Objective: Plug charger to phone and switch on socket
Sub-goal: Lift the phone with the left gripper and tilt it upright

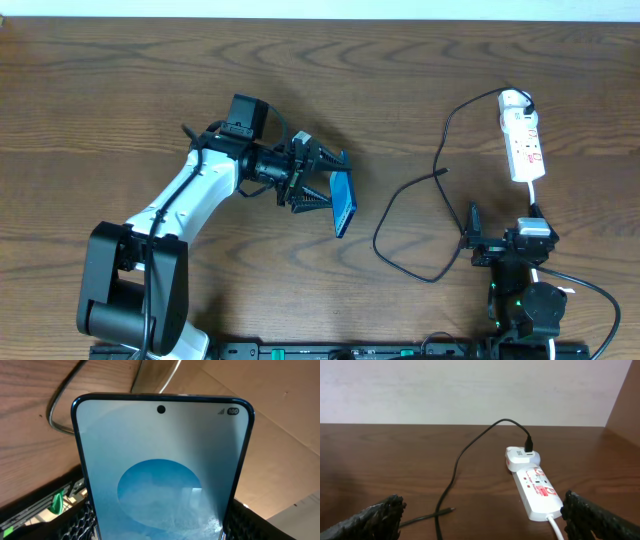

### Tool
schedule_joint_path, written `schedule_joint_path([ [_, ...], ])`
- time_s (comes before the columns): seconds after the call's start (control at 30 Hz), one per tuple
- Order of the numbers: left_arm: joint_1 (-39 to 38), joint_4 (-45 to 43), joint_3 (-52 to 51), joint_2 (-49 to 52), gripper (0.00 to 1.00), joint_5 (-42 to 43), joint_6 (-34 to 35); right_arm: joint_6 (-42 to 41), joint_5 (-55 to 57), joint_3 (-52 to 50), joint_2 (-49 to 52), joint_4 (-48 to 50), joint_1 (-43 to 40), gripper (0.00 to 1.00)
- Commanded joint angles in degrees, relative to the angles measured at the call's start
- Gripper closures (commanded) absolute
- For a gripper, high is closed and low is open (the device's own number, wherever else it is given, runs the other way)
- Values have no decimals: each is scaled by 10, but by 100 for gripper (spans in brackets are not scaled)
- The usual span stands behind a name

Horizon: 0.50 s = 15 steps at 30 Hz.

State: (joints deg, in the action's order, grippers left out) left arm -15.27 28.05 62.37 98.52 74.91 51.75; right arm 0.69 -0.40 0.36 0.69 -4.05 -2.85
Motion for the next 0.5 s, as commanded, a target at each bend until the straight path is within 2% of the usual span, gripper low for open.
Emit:
schedule_joint_path([
  [0.0, 3, -1, 3, -8, 43, 33, 11, 7, 3, -1, -4, -3, 3, 1],
  [0.47, 3, -1, 3, -8, 43, 33, 16, 7, 3, -1, -4, -3, 3, 1],
])
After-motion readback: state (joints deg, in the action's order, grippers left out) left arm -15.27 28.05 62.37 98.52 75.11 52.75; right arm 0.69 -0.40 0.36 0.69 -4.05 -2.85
